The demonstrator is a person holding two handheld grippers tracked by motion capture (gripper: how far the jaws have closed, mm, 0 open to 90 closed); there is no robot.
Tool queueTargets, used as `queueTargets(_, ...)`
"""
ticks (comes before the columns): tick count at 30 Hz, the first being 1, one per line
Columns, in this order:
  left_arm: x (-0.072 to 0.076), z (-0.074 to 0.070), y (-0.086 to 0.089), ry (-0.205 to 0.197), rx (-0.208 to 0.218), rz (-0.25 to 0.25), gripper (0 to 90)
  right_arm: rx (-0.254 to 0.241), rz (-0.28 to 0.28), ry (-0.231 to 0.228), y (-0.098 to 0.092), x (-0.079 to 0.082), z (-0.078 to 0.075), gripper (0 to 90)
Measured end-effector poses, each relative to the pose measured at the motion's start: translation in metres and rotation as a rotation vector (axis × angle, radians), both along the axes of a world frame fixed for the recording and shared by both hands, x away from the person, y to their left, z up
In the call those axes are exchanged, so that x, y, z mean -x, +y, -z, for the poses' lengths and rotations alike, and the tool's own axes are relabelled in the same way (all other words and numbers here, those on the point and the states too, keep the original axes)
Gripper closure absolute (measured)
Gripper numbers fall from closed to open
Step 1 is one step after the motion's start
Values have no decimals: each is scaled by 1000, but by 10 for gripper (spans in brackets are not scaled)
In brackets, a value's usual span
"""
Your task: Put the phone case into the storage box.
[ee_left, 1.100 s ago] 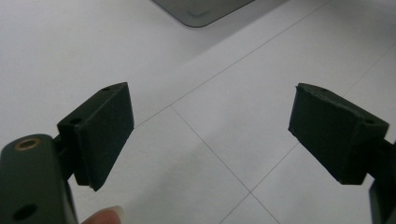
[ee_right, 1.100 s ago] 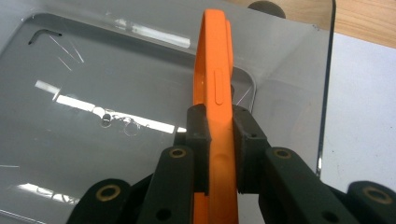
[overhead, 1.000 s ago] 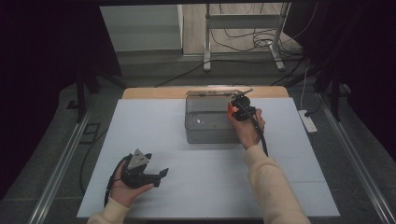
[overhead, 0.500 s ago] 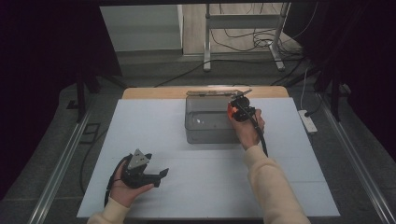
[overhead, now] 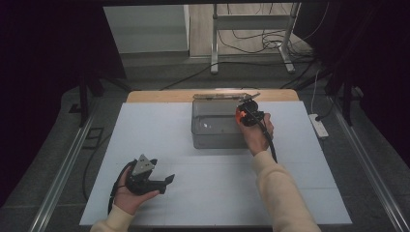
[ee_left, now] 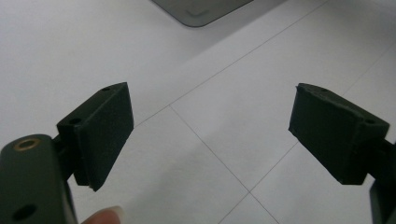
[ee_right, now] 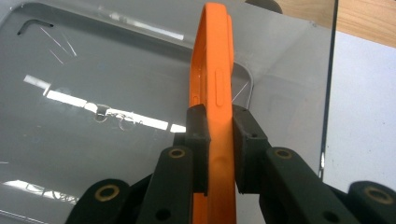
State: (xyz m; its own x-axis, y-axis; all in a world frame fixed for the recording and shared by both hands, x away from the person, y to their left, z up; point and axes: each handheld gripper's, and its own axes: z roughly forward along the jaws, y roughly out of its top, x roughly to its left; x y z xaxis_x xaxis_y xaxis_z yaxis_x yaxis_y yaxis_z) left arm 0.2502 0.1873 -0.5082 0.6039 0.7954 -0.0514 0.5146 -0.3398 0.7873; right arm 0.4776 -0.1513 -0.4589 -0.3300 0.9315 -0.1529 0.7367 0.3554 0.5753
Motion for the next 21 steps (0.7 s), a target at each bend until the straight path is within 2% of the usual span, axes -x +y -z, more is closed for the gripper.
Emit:
queueTargets(10, 0, 0, 0, -1, -1, 0, 140, 40, -25, -41, 2, 4, -4, 741)
queueTargets(21, 0, 0, 0, -2, 0, 0, 140, 49, -39, -61, -1, 8, -10, 707)
